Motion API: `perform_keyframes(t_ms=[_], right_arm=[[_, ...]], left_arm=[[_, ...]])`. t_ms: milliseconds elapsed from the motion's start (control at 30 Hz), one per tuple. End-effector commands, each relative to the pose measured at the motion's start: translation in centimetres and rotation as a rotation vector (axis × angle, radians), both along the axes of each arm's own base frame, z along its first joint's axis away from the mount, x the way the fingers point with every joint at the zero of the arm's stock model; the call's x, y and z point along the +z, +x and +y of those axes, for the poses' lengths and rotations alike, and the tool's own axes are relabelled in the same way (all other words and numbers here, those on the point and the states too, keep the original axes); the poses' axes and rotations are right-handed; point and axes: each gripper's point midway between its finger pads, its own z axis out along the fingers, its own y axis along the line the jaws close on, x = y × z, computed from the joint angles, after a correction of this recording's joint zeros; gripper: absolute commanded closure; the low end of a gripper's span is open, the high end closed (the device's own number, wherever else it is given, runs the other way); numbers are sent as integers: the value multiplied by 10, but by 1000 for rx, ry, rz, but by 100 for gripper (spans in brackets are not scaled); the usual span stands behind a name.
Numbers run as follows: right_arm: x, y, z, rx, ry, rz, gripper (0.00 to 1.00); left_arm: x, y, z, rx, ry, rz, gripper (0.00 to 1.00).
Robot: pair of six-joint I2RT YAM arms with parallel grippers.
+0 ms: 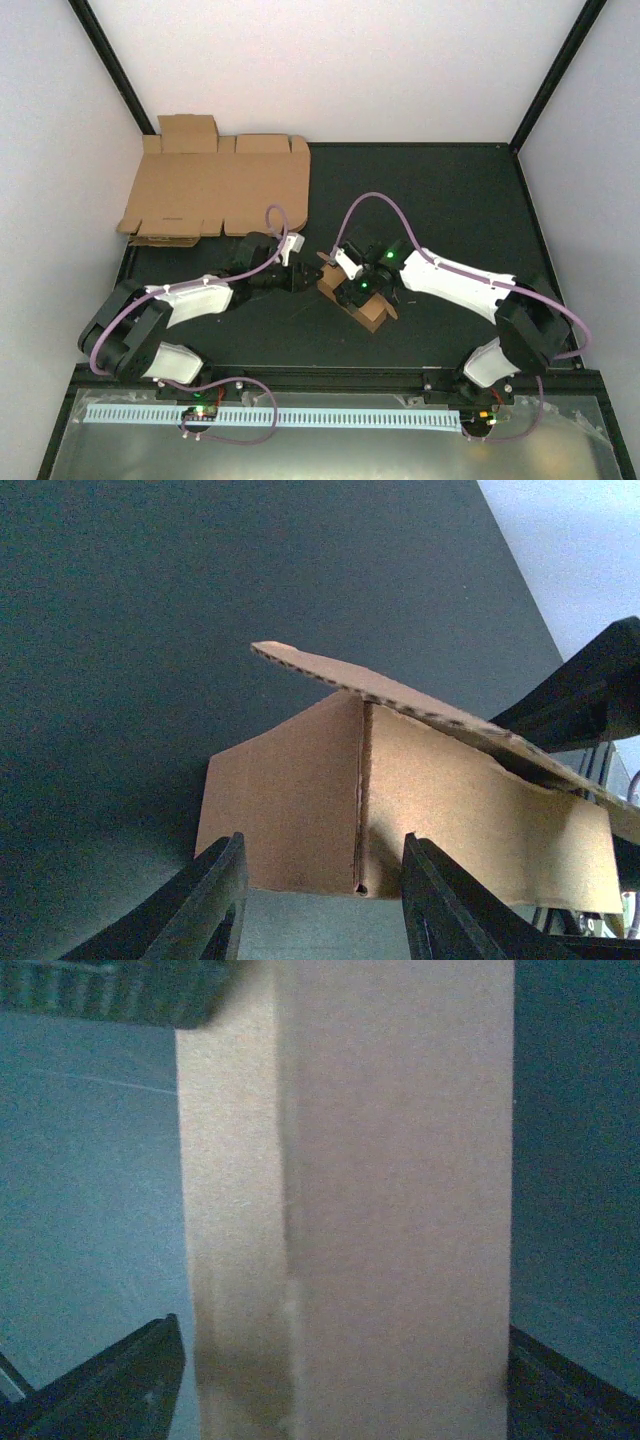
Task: Fold the paper box
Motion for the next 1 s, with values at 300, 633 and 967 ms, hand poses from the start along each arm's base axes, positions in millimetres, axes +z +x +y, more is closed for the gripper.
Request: perform_keyframes(t_ms=[300,633,967], right_arm=[[1,0,-5,-13,-37,-26,39],[17,-6,-4,21,8,-36,41],[15,-21,-2,84,-17,12,43]], left_arm=[[15,6,5,25,57,-87,47],[66,4,18,-25,113,-270,40],[71,0,13,-157,148,-467,30]])
